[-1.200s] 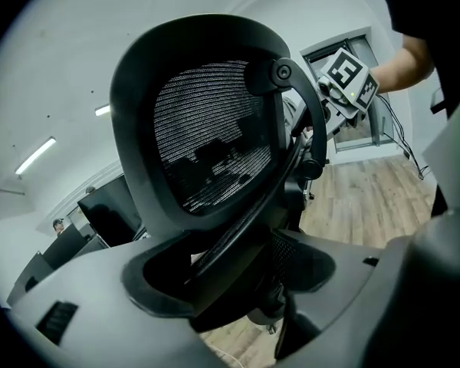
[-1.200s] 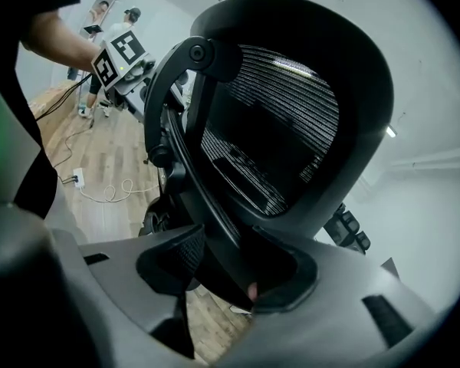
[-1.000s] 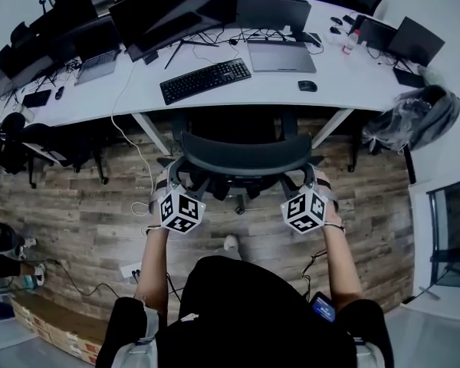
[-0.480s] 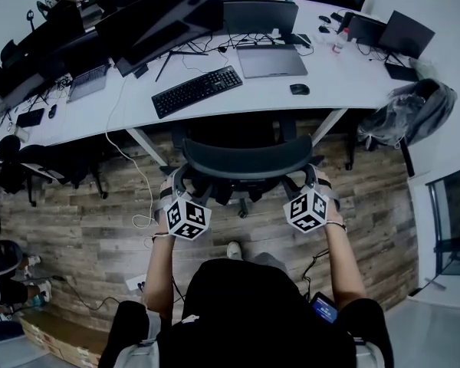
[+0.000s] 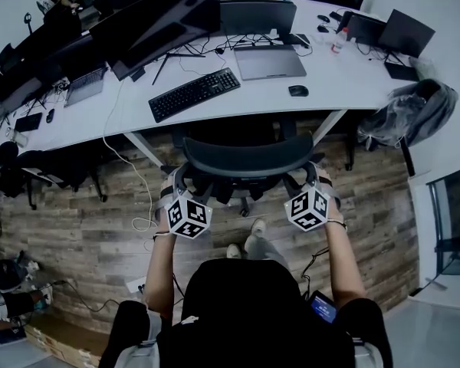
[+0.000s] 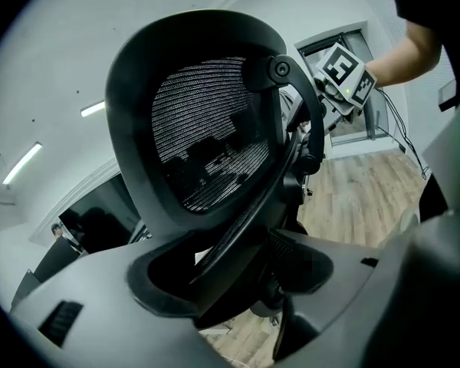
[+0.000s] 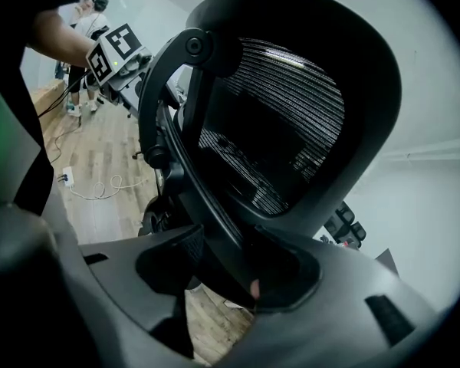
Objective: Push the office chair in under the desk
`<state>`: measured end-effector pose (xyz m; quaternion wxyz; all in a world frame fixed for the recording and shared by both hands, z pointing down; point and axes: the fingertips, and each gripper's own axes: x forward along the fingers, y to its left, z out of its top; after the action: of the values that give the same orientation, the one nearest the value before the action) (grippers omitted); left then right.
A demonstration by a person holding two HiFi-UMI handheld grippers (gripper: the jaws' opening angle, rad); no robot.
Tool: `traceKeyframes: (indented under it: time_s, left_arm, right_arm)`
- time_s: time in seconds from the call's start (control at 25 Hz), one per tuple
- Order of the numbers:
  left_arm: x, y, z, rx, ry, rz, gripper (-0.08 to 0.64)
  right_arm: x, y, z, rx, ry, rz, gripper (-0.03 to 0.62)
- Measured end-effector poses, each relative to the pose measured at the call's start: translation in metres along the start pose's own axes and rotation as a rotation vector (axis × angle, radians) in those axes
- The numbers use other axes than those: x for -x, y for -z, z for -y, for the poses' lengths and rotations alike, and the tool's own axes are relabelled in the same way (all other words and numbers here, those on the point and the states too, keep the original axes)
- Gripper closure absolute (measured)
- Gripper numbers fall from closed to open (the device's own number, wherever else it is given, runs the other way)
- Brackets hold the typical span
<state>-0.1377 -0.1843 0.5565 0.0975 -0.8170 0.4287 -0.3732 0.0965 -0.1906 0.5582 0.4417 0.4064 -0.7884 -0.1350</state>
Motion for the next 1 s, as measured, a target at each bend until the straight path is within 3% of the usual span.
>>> traceKeyframes:
  time_s: [1.0]
  left_arm:
    - [-0.094,-0.043,-0.037,-0.010,-0.011,-0.033,0.262]
  right_arm:
    - [-0.067,0.018,0.088,0.044,-0.071,0.058,0.390]
